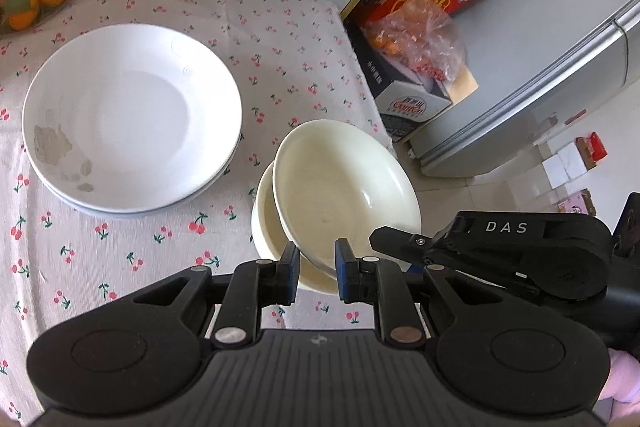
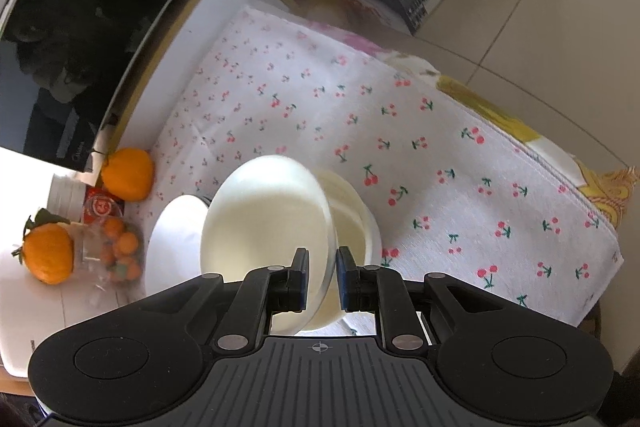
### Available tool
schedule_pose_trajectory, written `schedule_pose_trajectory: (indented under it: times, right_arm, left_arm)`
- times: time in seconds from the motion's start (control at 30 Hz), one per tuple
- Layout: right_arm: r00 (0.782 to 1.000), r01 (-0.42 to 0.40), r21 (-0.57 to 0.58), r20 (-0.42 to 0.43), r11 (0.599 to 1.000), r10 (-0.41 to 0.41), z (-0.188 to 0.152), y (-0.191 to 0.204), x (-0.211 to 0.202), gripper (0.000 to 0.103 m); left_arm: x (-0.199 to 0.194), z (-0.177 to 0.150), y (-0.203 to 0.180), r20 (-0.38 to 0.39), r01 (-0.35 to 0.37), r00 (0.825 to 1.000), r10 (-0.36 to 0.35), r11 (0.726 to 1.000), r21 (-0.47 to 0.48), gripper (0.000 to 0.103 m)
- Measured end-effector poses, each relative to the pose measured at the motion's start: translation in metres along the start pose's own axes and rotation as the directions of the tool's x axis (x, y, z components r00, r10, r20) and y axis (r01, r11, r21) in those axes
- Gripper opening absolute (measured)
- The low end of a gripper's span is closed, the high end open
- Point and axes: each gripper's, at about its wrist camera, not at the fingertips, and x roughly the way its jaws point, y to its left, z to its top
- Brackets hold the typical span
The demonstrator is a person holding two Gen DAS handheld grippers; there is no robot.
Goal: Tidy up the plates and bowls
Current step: 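Lower the small bowl into the stacked bowls and open both grippers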
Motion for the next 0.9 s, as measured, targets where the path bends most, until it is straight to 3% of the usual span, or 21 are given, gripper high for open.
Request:
schedule_pose_trajectory:
  times: [0.63,0.83,0.9]
  right_arm:
    - [0.999,0.038,-0.015,-0.007,0.999,-0.039,-0.001,0.001,0.006,0.017]
    - [0.999,0.039,-0.062,0.013,0.997,-0.038,0.000,0.006,0.003,0.021]
    - [0.999,0.039,-0.078,0.018,0.996,-0.037,0.001,0.008,0.001,0.024]
  left_arm:
    - [0.009,-0.007,-0.009,-0.003,-0.093,0.996,0.094,0.990,0.106,0.023]
    - [0.009,-0.007,-0.010,0.006,-0.105,0.994,0.105,0.986,0.130,0.030]
    - [0.009,-0.008,-0.011,0.011,-0.105,0.994,0.104,0.984,0.143,0.037]
